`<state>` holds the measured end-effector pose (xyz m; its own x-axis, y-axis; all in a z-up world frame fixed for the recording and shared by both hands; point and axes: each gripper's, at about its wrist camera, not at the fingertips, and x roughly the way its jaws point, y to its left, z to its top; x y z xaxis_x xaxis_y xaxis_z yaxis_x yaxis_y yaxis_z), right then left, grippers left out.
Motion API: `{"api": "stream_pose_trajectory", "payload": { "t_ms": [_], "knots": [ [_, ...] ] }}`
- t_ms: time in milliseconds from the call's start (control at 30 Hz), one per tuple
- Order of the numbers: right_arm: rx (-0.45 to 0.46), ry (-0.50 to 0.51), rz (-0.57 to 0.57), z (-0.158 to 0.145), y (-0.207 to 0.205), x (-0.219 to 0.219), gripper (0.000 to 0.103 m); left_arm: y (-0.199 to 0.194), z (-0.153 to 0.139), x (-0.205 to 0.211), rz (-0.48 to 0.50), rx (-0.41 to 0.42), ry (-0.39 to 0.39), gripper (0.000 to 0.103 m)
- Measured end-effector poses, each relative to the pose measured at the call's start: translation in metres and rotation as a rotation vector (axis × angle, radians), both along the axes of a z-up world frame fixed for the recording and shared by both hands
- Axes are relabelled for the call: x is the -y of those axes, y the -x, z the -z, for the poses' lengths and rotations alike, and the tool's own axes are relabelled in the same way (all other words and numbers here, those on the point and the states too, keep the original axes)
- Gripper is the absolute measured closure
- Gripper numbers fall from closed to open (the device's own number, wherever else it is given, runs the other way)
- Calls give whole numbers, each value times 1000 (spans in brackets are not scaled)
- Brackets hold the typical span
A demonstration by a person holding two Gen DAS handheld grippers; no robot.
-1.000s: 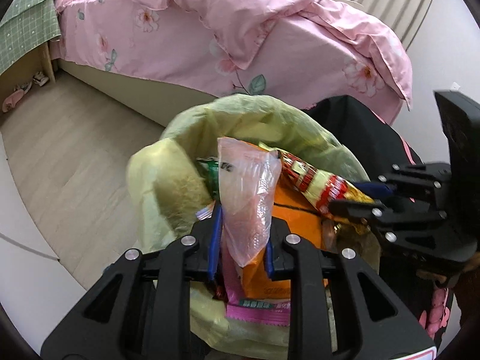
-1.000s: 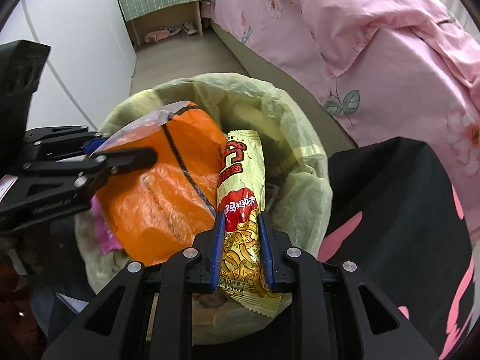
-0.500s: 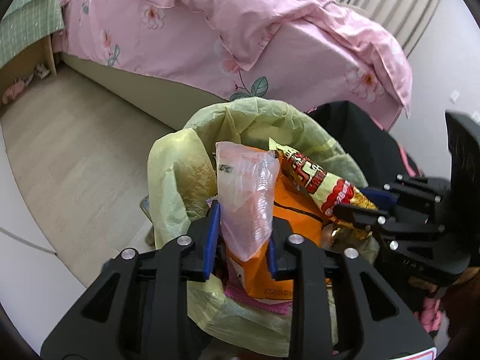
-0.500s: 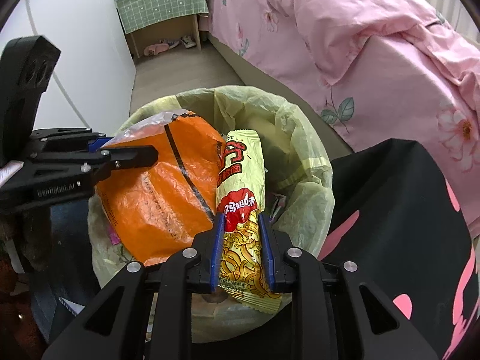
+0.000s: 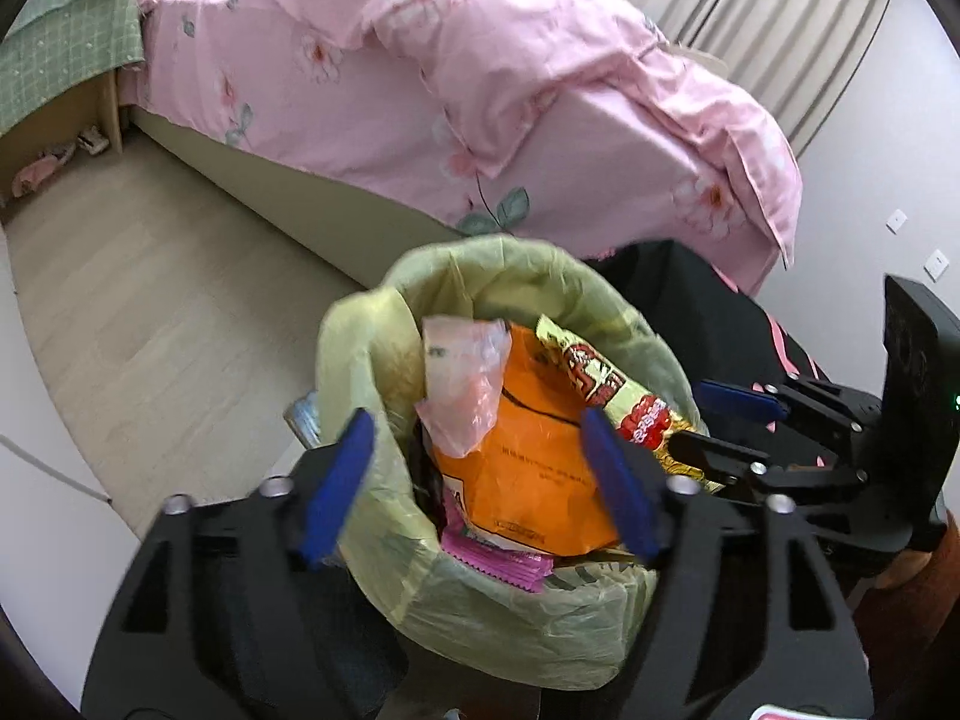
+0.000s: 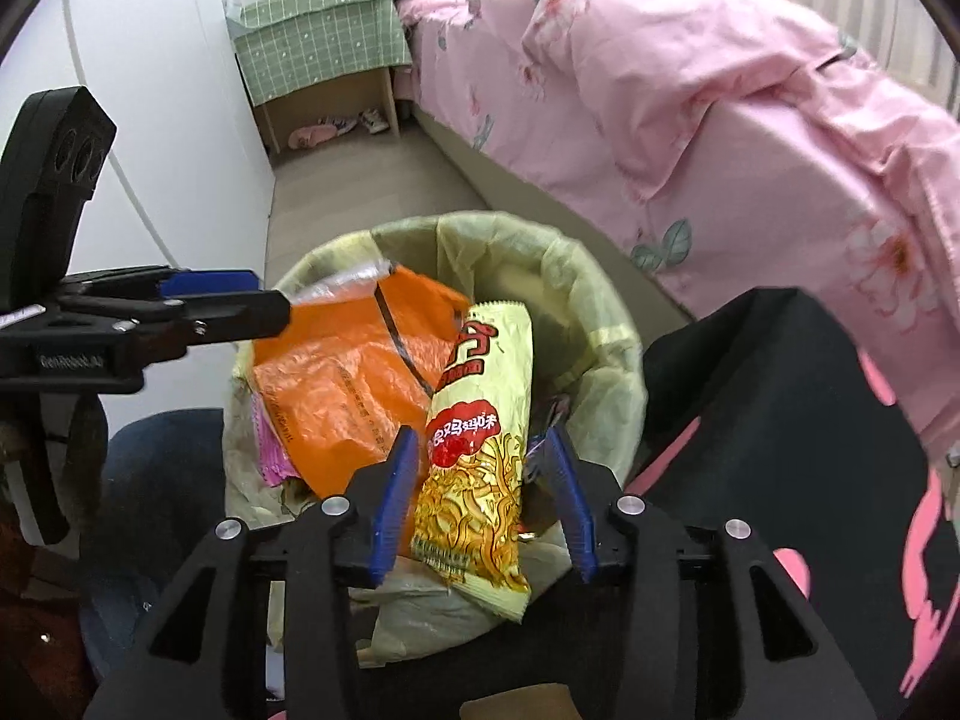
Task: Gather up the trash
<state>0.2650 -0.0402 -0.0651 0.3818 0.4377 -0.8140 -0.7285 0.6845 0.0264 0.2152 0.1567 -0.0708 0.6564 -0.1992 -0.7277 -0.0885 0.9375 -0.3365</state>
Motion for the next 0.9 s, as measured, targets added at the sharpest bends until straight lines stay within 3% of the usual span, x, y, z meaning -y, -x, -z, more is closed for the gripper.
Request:
{"api": "stream_pose_trajectory", "payload": {
  "t_ms": [200,400,600,733,900],
  "knots": [
    [48,-111,94,-40,28,35,61,37,-35,14,-63,88,-101,21],
    [147,-197,243,-76,100,102,61,105,-67,70,-33,198,-236,20],
    [188,-200,380,-94,183,153,61,163,-91,117,54,214,-209,20],
    [233,-201,439,-99,238,169,61,195,-99,148,73,215,-282,20],
    [270,-189,493,-100,283,173,61,221,-103,165,131,245,-286,21]
  ]
}}
